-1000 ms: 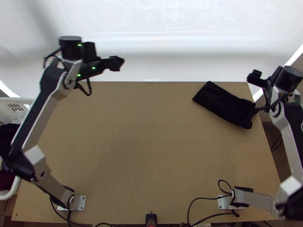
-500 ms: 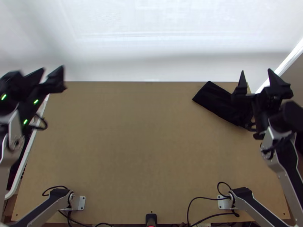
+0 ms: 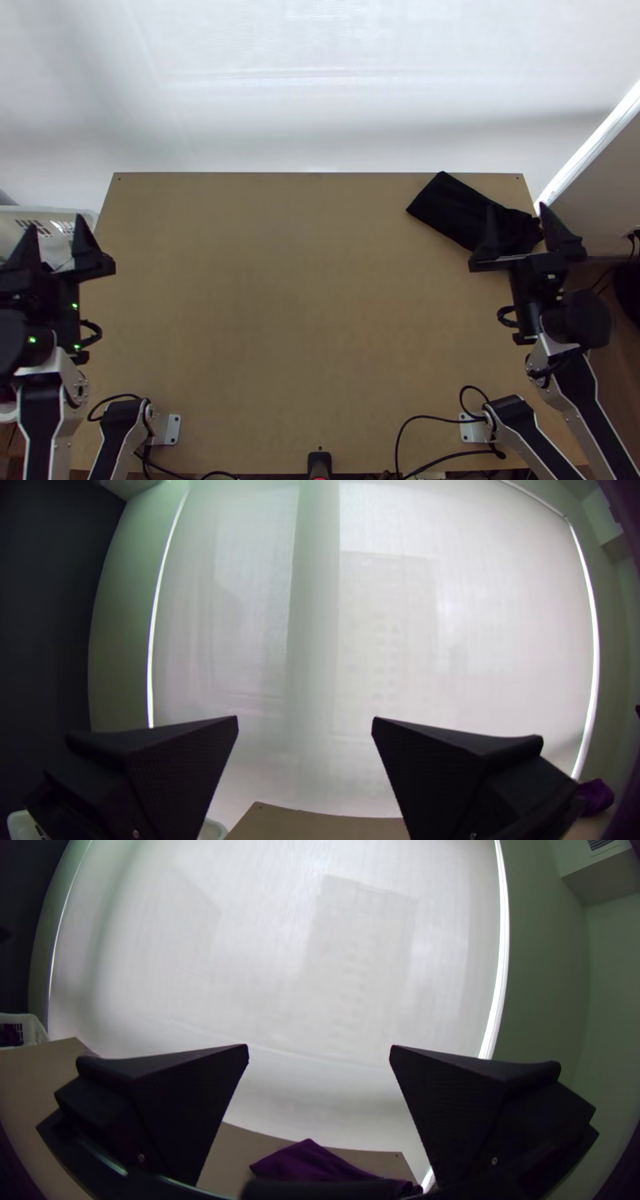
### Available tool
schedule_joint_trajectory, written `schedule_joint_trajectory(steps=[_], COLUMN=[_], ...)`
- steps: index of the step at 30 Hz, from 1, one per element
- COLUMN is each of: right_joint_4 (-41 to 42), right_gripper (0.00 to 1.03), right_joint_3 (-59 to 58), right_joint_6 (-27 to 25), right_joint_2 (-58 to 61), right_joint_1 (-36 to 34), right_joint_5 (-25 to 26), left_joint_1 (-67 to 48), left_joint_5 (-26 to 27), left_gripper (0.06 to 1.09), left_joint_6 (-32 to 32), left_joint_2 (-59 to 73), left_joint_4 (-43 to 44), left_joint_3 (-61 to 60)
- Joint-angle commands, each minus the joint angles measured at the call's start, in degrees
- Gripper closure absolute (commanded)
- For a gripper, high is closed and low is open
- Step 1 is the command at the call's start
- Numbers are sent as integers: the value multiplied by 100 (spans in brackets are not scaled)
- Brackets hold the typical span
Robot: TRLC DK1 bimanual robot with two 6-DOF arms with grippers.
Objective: Fold the t-shirt
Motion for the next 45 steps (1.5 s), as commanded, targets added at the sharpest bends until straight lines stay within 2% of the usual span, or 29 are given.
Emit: schedule_joint_trajectory(steps=[1, 10, 18, 26, 32, 33, 35, 38, 39, 41, 43, 45], right_joint_4=[110, 216, 462, 655, 866, 805, 84, -1542, -1841, -1762, -1771, -1762], right_gripper=[3, 3, 3, 3, 3, 3, 3, 3, 3, 3, 3, 3], right_joint_3=[-561, -1449, -2100, -2469, -3154, -3304, -3304, -3304, -3286, -3295, -3286, -3295], right_joint_6=[176, 510, 625, 836, 932, 915, 959, 959, 967, 932, 642, 642], right_joint_2=[-101, -172, 48, 171, -637, -989, -1710, -3195, -3626, -3898, -3889, -3898], right_joint_1=[-22, -154, -250, -233, -110, -48, 75, 242, 277, 286, 145, -31], right_joint_5=[-15, -15, -15, -15, -23, -32, -32, -32, -41, -50, -50, -50], left_joint_1=[134, 231, 441, 415, 389, 371, 354, 336, 327, 310, 301, 327], left_joint_5=[-35, -44, -61, -52, -8, -8, 35, 132, 132, 132, 132, 132], left_gripper=[11, 11, 11, 11, 11, 11, 11, 11, 11, 10, 10, 11], left_joint_6=[308, 326, 343, 299, 115, 88, 18, -52, -52, -17, 141, 159], left_joint_2=[-414, -1162, -1812, -2858, -2858, -2858, -2858, -2858, -2858, -2858, -2858, -2849], left_joint_4=[529, 872, 863, -7, -420, -481, -604, -789, -780, -798, -894, -921], left_joint_3=[-791, -2311, -3138, -3551, -3551, -3551, -3551, -3542, -3542, -3542, -3533, -3533])
